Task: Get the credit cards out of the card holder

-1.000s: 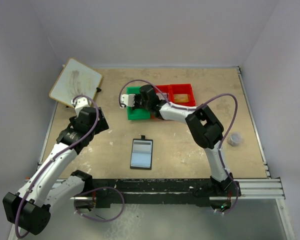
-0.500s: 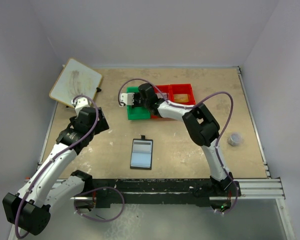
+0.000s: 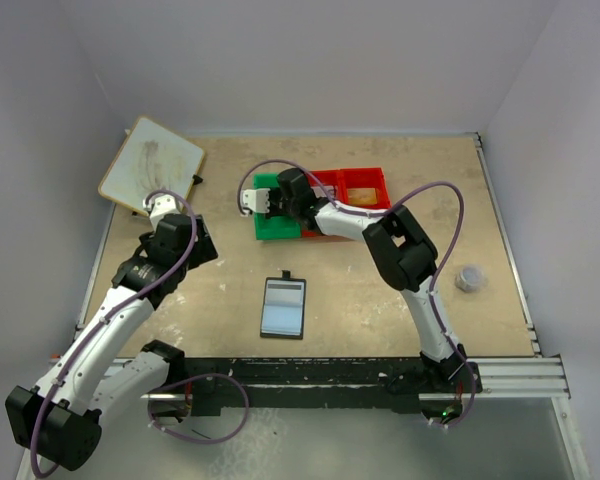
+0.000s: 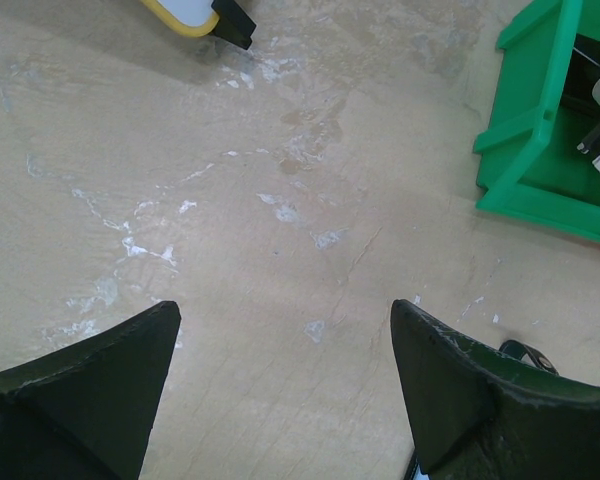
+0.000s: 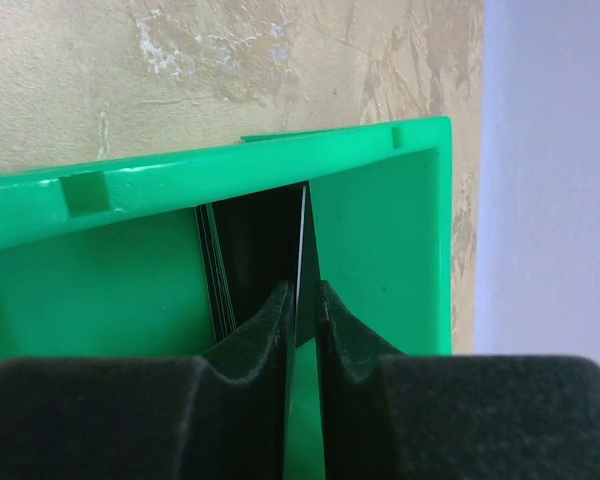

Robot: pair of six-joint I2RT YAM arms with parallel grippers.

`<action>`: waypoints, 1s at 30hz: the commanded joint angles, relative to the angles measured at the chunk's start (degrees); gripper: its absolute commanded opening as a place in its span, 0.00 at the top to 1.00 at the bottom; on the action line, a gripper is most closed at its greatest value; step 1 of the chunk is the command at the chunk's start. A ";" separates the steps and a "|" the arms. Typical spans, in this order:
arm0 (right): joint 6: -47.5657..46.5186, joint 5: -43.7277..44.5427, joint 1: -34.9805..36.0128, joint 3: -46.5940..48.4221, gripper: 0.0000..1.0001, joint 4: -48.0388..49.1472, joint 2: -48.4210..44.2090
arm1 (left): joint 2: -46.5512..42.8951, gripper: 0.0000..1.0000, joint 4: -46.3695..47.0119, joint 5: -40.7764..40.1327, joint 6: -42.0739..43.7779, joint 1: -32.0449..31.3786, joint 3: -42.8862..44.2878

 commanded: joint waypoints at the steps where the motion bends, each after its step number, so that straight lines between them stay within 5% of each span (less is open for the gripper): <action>1: -1.83 -0.58 -0.40 1.76 0.78 -1.30 -0.98 | -0.37 0.17 2.02 0.90 1.25 0.57 1.77; 30: -1.33 1.26 -0.74 3.50 0.50 -4.93 -2.97 | 1.02 0.19 2.68 3.01 1.69 1.19 1.50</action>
